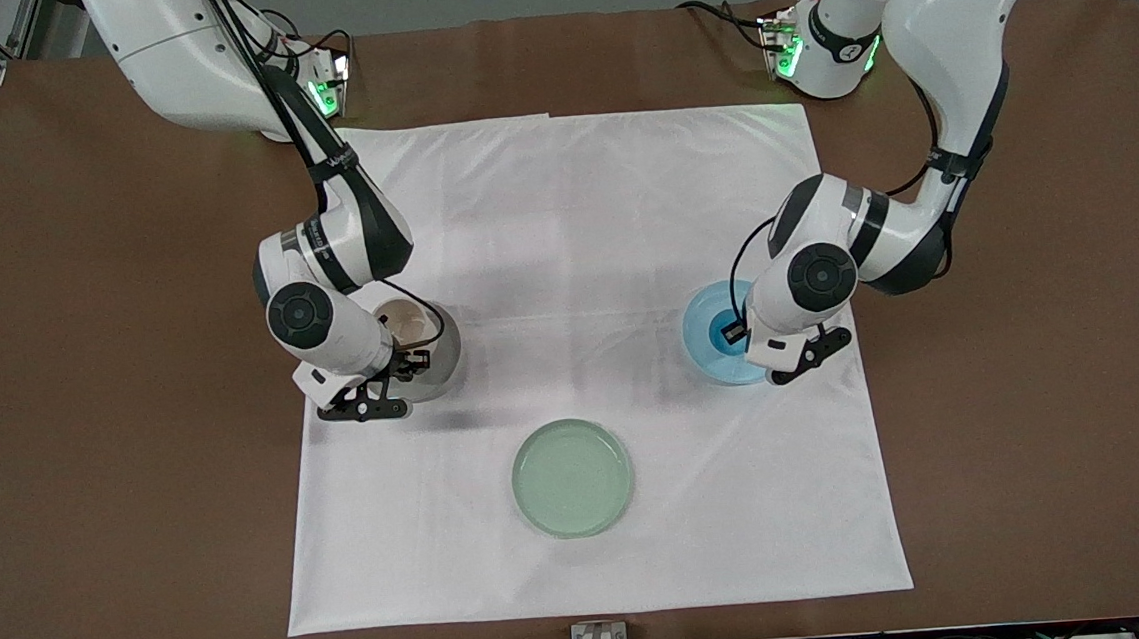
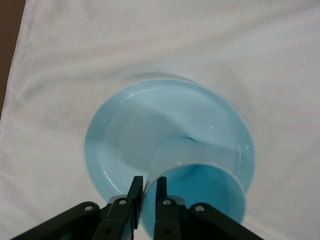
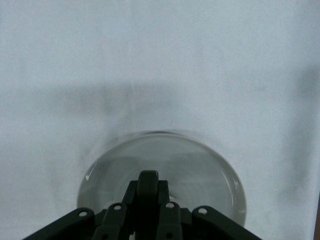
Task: Place blue cup in blue plate and white mug in gray plate
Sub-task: 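Lower the cup onto the blue plate while the right gripper lowers the mug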
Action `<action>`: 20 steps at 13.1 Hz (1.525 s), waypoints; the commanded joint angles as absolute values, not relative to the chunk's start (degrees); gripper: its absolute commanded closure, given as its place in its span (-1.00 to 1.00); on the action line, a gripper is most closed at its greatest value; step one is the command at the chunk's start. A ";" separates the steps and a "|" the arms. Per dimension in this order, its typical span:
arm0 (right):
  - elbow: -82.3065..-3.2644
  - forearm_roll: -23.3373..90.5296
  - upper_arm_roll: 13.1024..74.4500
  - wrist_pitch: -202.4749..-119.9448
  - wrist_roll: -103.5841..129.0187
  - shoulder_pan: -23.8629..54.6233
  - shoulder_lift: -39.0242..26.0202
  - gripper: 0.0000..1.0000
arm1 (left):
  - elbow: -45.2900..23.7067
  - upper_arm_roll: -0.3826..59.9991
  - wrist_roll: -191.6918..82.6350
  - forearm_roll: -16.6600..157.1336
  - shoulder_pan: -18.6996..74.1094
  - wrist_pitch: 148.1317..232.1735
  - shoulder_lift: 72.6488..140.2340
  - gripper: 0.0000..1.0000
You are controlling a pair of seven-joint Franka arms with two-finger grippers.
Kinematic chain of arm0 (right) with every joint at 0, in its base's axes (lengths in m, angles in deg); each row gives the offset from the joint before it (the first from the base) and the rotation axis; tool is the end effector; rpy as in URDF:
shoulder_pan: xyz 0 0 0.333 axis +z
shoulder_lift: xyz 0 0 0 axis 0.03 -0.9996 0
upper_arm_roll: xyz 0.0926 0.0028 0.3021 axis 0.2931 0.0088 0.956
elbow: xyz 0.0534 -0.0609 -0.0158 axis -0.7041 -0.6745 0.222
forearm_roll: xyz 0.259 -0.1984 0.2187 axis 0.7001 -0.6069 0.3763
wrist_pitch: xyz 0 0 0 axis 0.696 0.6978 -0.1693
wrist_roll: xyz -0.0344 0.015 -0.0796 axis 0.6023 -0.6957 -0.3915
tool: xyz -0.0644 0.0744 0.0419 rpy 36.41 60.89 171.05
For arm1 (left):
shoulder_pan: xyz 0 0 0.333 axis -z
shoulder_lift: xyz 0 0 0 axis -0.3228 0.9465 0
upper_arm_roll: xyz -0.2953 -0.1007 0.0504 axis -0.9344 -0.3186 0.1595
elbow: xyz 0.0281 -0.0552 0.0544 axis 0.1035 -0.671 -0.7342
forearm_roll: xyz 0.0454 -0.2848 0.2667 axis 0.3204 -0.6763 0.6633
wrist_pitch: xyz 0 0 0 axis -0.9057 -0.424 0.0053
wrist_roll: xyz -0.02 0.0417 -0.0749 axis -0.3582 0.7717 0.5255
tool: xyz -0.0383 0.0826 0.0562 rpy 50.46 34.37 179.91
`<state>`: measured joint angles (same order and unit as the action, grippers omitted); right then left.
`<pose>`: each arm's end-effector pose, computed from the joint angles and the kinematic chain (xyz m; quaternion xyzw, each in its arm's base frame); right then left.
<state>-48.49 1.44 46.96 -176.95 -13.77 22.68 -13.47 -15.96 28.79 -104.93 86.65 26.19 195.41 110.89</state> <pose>0.5934 0.2452 0.2378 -0.9990 0.0201 0.0386 0.0065 0.5670 -0.2644 0.2456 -0.9672 -0.2340 0.0917 0.0372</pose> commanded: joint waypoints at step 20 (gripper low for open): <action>-49.49 0.98 46.15 -138.58 7.03 -0.46 18.01 -1.00 | 5.78 28.71 -62.76 87.58 6.88 162.03 86.10 -1.00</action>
